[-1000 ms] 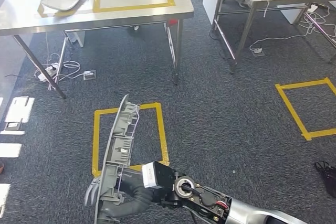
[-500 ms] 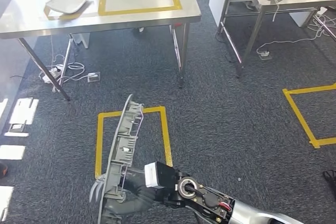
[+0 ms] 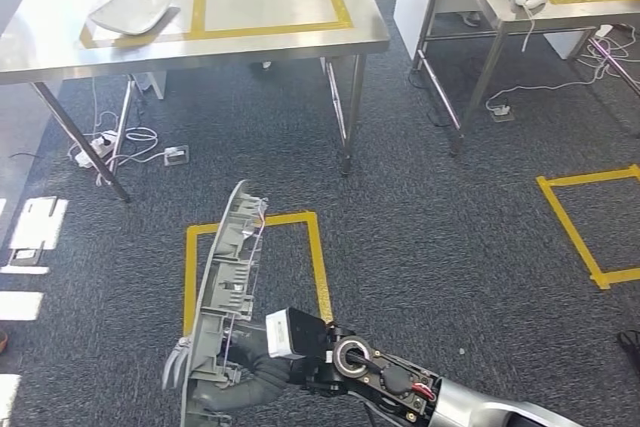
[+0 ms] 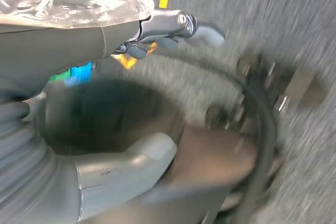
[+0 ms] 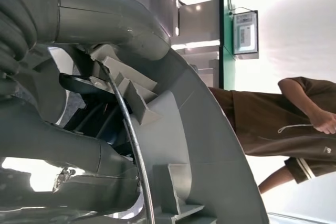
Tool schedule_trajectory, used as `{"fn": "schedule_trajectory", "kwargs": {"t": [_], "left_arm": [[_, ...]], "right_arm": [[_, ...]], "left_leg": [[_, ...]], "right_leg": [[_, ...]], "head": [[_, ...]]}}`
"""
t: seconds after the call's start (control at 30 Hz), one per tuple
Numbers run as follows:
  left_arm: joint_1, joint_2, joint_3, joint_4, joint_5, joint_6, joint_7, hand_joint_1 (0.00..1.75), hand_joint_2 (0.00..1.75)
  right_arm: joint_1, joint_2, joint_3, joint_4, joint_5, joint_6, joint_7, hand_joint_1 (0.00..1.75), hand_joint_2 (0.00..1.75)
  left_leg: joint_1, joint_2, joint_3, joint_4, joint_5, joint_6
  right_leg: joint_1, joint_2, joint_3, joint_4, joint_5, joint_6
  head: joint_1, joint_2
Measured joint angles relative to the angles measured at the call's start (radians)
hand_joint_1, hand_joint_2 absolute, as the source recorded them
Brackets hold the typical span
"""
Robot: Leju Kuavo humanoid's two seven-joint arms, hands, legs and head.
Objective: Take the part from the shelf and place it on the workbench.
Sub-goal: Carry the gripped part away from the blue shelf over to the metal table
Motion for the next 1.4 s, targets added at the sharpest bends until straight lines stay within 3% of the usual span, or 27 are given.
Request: {"fn": "schedule_trajectory", "kwargs": {"t": [0.07, 0.1, 0.17, 0.2, 0.23, 0.27, 0.33, 0.4, 0.47, 0.53, 0.57, 0.6, 0.67, 0.7, 0.73, 0.77, 0.83, 0.87, 0.9, 0.97, 1.07, 1.13, 1.2, 1.23, 1.27, 1.33, 1.4], "left_arm": [[0.0, 0.0, 0.0, 0.0, 0.0, -0.003, 0.0, 0.0, 1.75], [0.0, -0.001, 0.0, 0.0, 0.001, -0.004, 0.0, 0.0, 1.75], [-0.001, -0.003, 0.0, 0.0, 0.002, -0.005, 0.0, 0.0, 1.75], [-0.001, -0.004, 0.0, 0.0, 0.004, -0.005, 0.0, 0.0, 1.75], [-0.001, -0.005, 0.0, 0.0, 0.005, -0.005, 0.0, 0.0, 1.75], [-0.001, -0.006, 0.0, 0.0, 0.006, -0.006, 0.0, 0.0, 1.75], [-0.001, -0.008, 0.001, 0.0, 0.008, -0.006, 0.001, 0.0, 1.75], [-0.002, -0.011, 0.001, 0.0, 0.008, -0.006, 0.001, 0.0, 1.75], [-0.003, -0.012, 0.002, 0.0, 0.008, -0.006, 0.002, 0.0, 1.75], [-0.005, -0.009, 0.003, 0.0, 0.008, -0.005, 0.002, 0.0, 1.75], [-0.006, -0.008, 0.003, 0.0, 0.008, -0.005, 0.002, 0.0, 1.75], [-0.006, -0.006, 0.004, 0.0, 0.008, -0.005, 0.002, 0.0, 1.75], [-0.006, -0.006, 0.004, 0.0, 0.008, -0.005, 0.002, 0.0, 1.75], [-0.005, -0.006, 0.004, 0.0, 0.008, -0.005, 0.002, 0.0, 1.75], [-0.003, -0.005, 0.004, 0.0, 0.008, -0.005, 0.002, 0.0, 1.75], [-0.002, -0.005, 0.004, 0.0, 0.008, -0.005, 0.002, 0.0, 1.75], [0.001, -0.007, 0.003, 0.001, 0.003, 0.0, 0.001, 0.0, 1.75], [0.002, -0.007, 0.003, 0.001, 0.001, 0.0, 0.001, 0.0, 1.75], [0.003, -0.008, 0.003, 0.001, 0.0, 0.0, 0.002, 0.0, 1.75], [0.003, -0.005, 0.004, 0.001, 0.003, -0.006, 0.003, 0.0, 1.75], [0.003, -0.003, 0.004, 0.001, 0.004, -0.007, 0.004, 0.0, 1.75], [0.003, -0.003, 0.004, 0.001, 0.004, -0.007, 0.004, 0.0, 1.75], [0.002, -0.005, 0.004, 0.001, 0.004, -0.006, 0.004, 0.0, 1.75], [0.002, -0.006, 0.004, 0.001, 0.004, -0.006, 0.004, 0.0, 1.75], [0.002, -0.007, 0.004, 0.001, 0.004, -0.006, 0.004, 0.0, 1.75], [0.003, -0.008, 0.004, 0.001, 0.002, -0.006, 0.005, 0.0, 1.75], [0.002, -0.012, 0.004, 0.0, 0.001, -0.006, 0.006, 0.0, 1.75]], "right_arm": [[0.0, 0.0, 0.0, -0.001, 0.0, 0.001, 0.0, 1.75, 1.75], [0.0, 0.0, 0.0, -0.001, 0.0, 0.002, 0.0, 1.75, 1.75], [0.0, 0.0, 0.0, 0.0, -0.001, 0.002, -0.001, 1.75, 1.75], [0.001, 0.0, 0.0, 0.0, -0.002, 0.002, -0.001, 1.75, 1.75], [0.001, 0.0, 0.0, 0.0, -0.003, 0.002, -0.001, 1.75, 1.75], [0.001, 0.0, 0.0, 0.0, -0.004, 0.002, -0.001, 1.75, 1.75], [0.001, 0.0, 0.0, 0.0, -0.004, 0.002, -0.002, 1.75, 1.75], [0.0, 0.0, 0.0, 0.0, -0.004, 0.002, -0.002, 1.75, 1.75], [-0.001, 0.0, 0.0, 0.0, -0.004, 0.001, -0.003, 1.75, 1.75], [-0.001, 0.001, 0.0, 0.0, -0.004, 0.001, -0.003, 1.75, 1.75], [-0.001, 0.002, 0.0, -0.001, -0.005, 0.001, -0.003, 1.75, 1.75], [-0.002, 0.002, 0.0, -0.001, -0.005, 0.001, -0.003, 1.75, 1.75], [-0.004, 0.002, 0.0, -0.001, -0.005, 0.001, -0.003, 1.75, 1.75], [-0.003, 0.002, 0.0, 0.0, -0.005, 0.001, -0.003, 1.75, 1.75], [-0.003, 0.002, 0.0, 0.0, -0.005, 0.001, -0.003, 1.75, 1.75], [-0.002, 0.002, 0.001, 0.0, -0.005, 0.001, -0.003, 1.75, 1.75], [-0.002, 0.002, 0.001, 0.0, -0.005, 0.0, -0.002, 1.75, 1.75], [-0.002, 0.002, 0.001, 0.0, -0.006, -0.003, -0.003, 1.75, 1.75], [-0.002, 0.002, 0.0, 0.0, -0.008, -0.008, -0.003, 1.75, 1.75], [-0.003, 0.002, -0.001, -0.001, -0.014, -0.017, -0.003, 1.75, 1.75], [-0.003, 0.002, -0.002, -0.001, -0.02, -0.027, -0.002, 1.75, 1.75], [-0.002, 0.002, -0.004, -0.001, -0.023, -0.032, -0.004, 1.75, 1.75], [0.002, 0.002, -0.007, -0.001, -0.029, -0.033, -0.006, 1.75, 1.75], [0.004, 0.001, -0.009, 0.0, -0.033, -0.033, -0.007, 1.75, 1.75], [0.005, 0.001, -0.011, 0.0, -0.036, -0.033, -0.009, 1.75, 1.75], [0.007, 0.001, -0.013, 0.0, -0.039, -0.033, -0.011, 1.75, 1.75], [0.006, 0.0, -0.015, 0.001, -0.043, -0.033, -0.015, 1.75, 1.75]], "left_leg": [[0.001, 0.0, 0.013, -0.005, -0.007, 0.018], [0.0, 0.001, 0.021, -0.007, -0.012, 0.025], [-0.006, 0.002, 0.034, -0.007, -0.023, 0.035], [-0.008, 0.002, 0.042, -0.007, -0.03, 0.037], [-0.011, 0.0, 0.051, -0.007, -0.037, 0.038], [-0.013, -0.002, 0.063, -0.007, -0.045, 0.038], [-0.015, -0.007, 0.087, -0.008, -0.062, 0.033], [-0.017, -0.011, 0.098, -0.008, -0.073, 0.024], [-0.016, -0.012, 0.098, -0.014, -0.074, 0.013], [-0.013, -0.009, 0.101, -0.013, -0.083, 0.004], [-0.013, -0.007, 0.09, 0.013, -0.096, 0.0], [-0.011, -0.005, 0.064, 0.062, -0.116, -0.003], [-0.008, -0.003, -0.024, 0.203, -0.159, -0.012], [-0.004, -0.002, -0.064, 0.255, -0.165, -0.017], [-0.001, -0.002, -0.088, 0.272, -0.151, -0.021], [0.004, -0.001, -0.092, 0.248, -0.116, -0.027], [0.012, 0.001, -0.05, 0.118, -0.024, -0.039], [0.013, 0.0, -0.028, 0.06, 0.003, -0.042], [0.012, 0.0, -0.013, 0.022, 0.014, -0.038], [0.006, -0.003, -0.009, 0.009, 0.003, -0.019], [0.006, -0.002, 0.002, 0.004, -0.006, 0.009], [0.004, 0.0, 0.016, 0.002, -0.015, 0.024], [-0.001, 0.001, 0.03, 0.002, -0.027, 0.032], [-0.003, 0.0, 0.038, 0.002, -0.034, 0.034], [-0.005, -0.001, 0.049, 0.002, -0.041, 0.034], [-0.008, -0.005, 0.072, 0.001, -0.058, 0.031], [-0.011, -0.008, 0.085, 0.001, -0.07, 0.023]], "right_leg": [[-0.001, -0.002, -0.017, 0.051, -0.03, 0.005], [0.001, -0.003, -0.047, 0.113, -0.056, 0.004], [0.007, -0.004, -0.135, 0.266, -0.108, 0.0], [0.009, -0.004, -0.171, 0.315, -0.111, -0.002], [0.011, -0.004, -0.19, 0.324, -0.092, -0.005], [0.012, -0.004, -0.187, 0.291, -0.052, -0.01], [0.017, -0.003, -0.145, 0.158, 0.045, -0.023], [0.026, -0.002, -0.106, 0.066, 0.086, -0.034], [0.031, -0.001, -0.095, 0.044, 0.082, -0.04], [0.025, -0.001, -0.08, 0.023, 0.082, -0.047], [0.021, -0.002, -0.068, 0.01, 0.083, -0.051], [0.017, -0.004, -0.057, -0.001, 0.082, -0.055], [0.017, -0.009, -0.046, -0.007, 0.076, -0.06], [0.016, -0.009, -0.041, -0.007, 0.071, -0.06], [0.014, -0.009, -0.036, -0.006, 0.065, -0.058], [0.01, -0.008, -0.028, -0.005, 0.058, -0.054], [0.003, -0.004, -0.016, 0.001, 0.039, -0.04], [0.003, -0.002, -0.014, 0.005, 0.031, -0.032], [0.005, 0.0, -0.016, 0.008, 0.024, -0.024], [0.009, 0.002, -0.018, 0.007, 0.017, -0.012], [0.004, 0.0, -0.022, 0.035, -0.008, -0.002], [0.005, -0.003, -0.077, 0.153, -0.059, -0.002], [0.01, -0.003, -0.164, 0.297, -0.101, -0.005], [0.011, -0.003, -0.191, 0.329, -0.094, -0.007], [0.012, -0.003, -0.2, 0.32, -0.066, -0.011], [0.016, -0.003, -0.168, 0.197, 0.034, -0.024], [0.025, -0.001, -0.126, 0.085, 0.093, -0.038]], "head": [[0.007, 0.0], [0.013, 0.0], [0.02, 0.0], [0.022, 0.0], [0.023, 0.0], [0.024, 0.0], [0.025, 0.0], [0.022, 0.0], [0.02, 0.0], [0.018, 0.0], [0.014, 0.0], [0.008, 0.0], [-0.001, 0.0], [-0.002, 0.0], [-0.003, 0.0], [-0.004, 0.0], [-0.005, 0.0], [-0.01, 0.0], [-0.014, 0.0], [-0.016, 0.0], [0.0, 0.0], [0.01, 0.0], [0.016, 0.0], [0.018, 0.0], [0.019, 0.0], [0.023, 0.0], [0.019, 0.0]]}}
